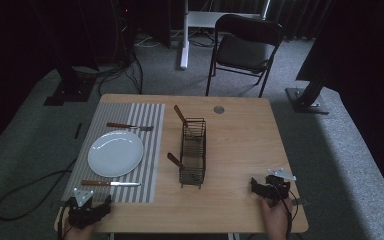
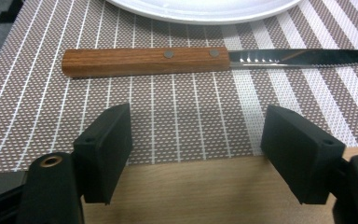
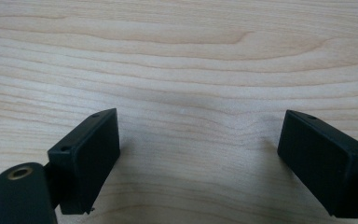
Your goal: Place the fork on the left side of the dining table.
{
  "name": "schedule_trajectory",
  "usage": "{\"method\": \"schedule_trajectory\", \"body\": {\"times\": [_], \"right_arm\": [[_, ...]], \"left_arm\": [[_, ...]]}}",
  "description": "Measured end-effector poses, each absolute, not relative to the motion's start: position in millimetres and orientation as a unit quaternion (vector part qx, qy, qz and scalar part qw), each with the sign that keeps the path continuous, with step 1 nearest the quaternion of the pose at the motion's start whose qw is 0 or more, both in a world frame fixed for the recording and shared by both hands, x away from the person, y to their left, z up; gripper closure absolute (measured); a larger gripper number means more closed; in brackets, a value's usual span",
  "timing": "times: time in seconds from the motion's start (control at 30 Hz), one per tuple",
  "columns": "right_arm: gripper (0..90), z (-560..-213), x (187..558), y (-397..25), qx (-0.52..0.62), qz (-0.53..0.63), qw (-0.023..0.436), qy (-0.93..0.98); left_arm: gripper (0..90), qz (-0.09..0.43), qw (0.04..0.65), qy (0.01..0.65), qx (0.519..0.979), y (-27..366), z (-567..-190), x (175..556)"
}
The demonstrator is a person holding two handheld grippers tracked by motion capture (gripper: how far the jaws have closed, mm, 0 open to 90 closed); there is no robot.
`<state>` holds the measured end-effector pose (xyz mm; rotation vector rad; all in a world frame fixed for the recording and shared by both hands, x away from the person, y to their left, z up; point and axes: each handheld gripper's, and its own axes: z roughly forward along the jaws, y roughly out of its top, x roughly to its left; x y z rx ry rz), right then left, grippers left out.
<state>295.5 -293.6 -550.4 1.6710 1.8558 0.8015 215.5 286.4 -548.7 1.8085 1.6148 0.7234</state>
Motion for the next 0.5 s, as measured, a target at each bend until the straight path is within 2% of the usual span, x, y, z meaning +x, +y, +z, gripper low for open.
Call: {"method": "schedule_trajectory", "body": {"times": [0.03, 0.3, 0.4, 0.5], "right_arm": [[12.4, -550.4, 295.5, -293.6, 0.616, 0.295, 0.257, 0.684], [12.4, -550.4, 295.5, -293.6, 0.616, 0.295, 0.257, 0.684], [12.4, -550.4, 295.5, -293.6, 0.616, 0.295, 0.257, 0.684], [12.4, -550.4, 295.5, -293.6, 0.616, 0.295, 0.257, 0.684]], "left_arm": [[17.6, 0.276, 0.3, 0.608, 0.681, 285.0, -549.4, 215.3], [17.1, 0.286, 0.302, 0.616, 0.669, 282.5, -551.2, 215.4], [9.7, 0.29, 0.303, 0.615, 0.667, 279.8, -553.9, 219.0], [8.8, 0.29, 0.302, 0.618, 0.666, 279.8, -553.7, 222.9]]}}
